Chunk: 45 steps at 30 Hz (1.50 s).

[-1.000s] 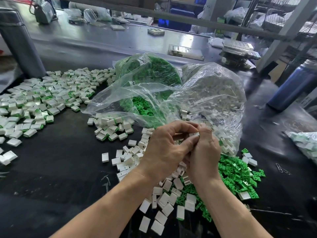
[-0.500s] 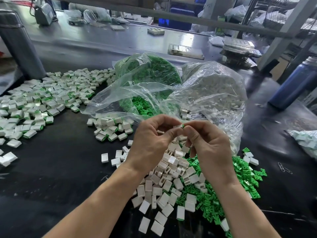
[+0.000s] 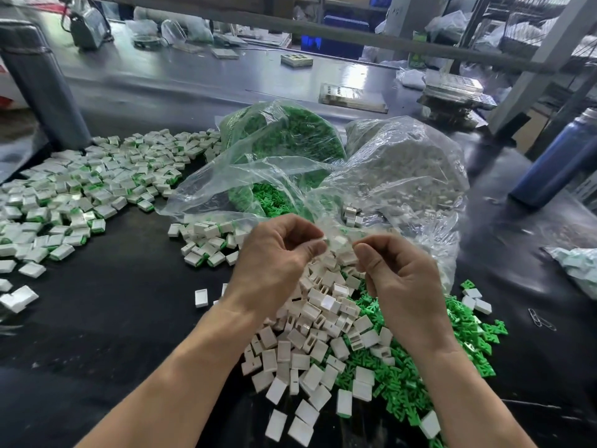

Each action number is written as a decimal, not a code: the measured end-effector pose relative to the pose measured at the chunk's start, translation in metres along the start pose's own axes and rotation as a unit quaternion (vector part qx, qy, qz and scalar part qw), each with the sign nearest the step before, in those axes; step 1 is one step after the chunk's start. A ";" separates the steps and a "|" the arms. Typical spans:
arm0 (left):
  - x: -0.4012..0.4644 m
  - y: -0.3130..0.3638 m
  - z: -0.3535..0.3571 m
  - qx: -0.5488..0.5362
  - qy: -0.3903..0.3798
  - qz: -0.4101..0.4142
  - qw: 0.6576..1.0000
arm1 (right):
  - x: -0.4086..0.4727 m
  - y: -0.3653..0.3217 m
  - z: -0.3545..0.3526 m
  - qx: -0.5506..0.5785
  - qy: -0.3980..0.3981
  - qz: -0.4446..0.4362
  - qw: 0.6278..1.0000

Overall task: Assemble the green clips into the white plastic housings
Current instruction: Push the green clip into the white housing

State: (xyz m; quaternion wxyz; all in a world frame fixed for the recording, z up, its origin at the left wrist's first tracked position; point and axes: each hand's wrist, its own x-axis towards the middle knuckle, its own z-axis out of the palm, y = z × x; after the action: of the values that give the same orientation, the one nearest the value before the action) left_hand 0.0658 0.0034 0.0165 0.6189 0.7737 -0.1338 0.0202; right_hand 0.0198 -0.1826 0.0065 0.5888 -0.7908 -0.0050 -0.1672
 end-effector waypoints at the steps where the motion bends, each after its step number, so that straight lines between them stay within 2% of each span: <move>1: 0.002 -0.003 -0.006 0.034 0.021 -0.013 0.999 | 0.001 0.003 -0.004 -0.021 -0.003 0.008 1.000; 4: 0.009 -0.012 -0.029 0.150 0.084 -0.064 0.983 | 0.005 0.010 -0.017 -0.116 -0.024 0.014 0.993; 7: 0.016 -0.020 -0.048 0.257 0.134 -0.096 0.952 | 0.006 0.012 -0.028 -0.170 -0.031 0.037 0.984; 11: 0.020 -0.023 -0.062 0.325 0.177 -0.116 0.922 | 0.010 0.016 -0.041 -0.217 -0.006 0.076 0.973; 17: 0.022 -0.026 -0.064 0.353 0.206 -0.106 0.906 | 0.014 0.017 -0.053 -0.247 0.013 0.112 0.962; 30: 0.019 -0.016 -0.058 0.369 0.198 -0.073 0.905 | 0.014 0.010 -0.063 -0.262 -0.064 0.171 0.948; 34: 0.016 -0.017 -0.050 0.345 0.163 -0.060 0.922 | 0.014 0.015 -0.061 -0.269 -0.078 0.181 0.943; 39: 0.011 -0.019 -0.032 0.276 0.072 -0.022 0.958 | 0.015 0.020 -0.055 -0.295 -0.096 0.186 0.932; 45: 0.006 -0.017 -0.019 0.260 -0.030 -0.015 0.965 | 0.015 0.019 -0.053 -0.304 -0.096 0.182 0.930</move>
State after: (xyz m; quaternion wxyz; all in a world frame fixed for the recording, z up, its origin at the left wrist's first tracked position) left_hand 0.0779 0.0238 0.0061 0.3921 0.9103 -0.1309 0.0215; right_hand 0.0242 -0.2406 0.0060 0.3374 -0.9316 0.1329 0.0260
